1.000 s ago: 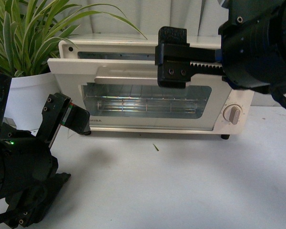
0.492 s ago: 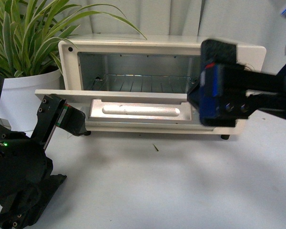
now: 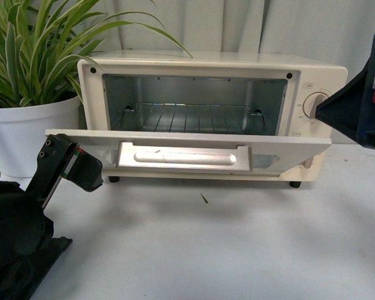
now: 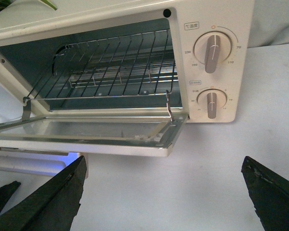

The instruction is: Open oven

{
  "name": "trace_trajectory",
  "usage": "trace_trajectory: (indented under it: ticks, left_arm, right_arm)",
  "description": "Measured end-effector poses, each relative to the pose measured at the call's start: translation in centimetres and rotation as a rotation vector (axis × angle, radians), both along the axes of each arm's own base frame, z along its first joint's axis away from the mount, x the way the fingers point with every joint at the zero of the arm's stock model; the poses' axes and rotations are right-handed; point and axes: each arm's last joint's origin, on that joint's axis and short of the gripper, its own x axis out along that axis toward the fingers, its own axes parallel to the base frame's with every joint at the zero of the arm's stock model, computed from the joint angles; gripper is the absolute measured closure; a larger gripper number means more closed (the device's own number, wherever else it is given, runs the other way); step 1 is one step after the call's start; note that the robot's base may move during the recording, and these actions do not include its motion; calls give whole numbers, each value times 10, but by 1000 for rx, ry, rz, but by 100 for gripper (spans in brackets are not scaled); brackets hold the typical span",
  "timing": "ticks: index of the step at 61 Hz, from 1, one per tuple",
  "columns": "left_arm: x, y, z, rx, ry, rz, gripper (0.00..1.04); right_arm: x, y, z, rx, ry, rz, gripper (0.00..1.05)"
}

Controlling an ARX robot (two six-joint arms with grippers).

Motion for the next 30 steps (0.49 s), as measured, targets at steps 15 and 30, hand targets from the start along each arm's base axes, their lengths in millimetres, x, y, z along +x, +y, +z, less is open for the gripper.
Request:
trace_trajectory:
  ticks: [15, 30]
  left_arm:
    - [-6, 2, -1, 2, -5, 4, 7]
    - [-8, 4, -2, 12, -6, 12, 7]
  right_arm:
    - [2, -7, 0, 3, -1, -23, 9]
    - [1, -10, 2, 5, -8, -33, 9]
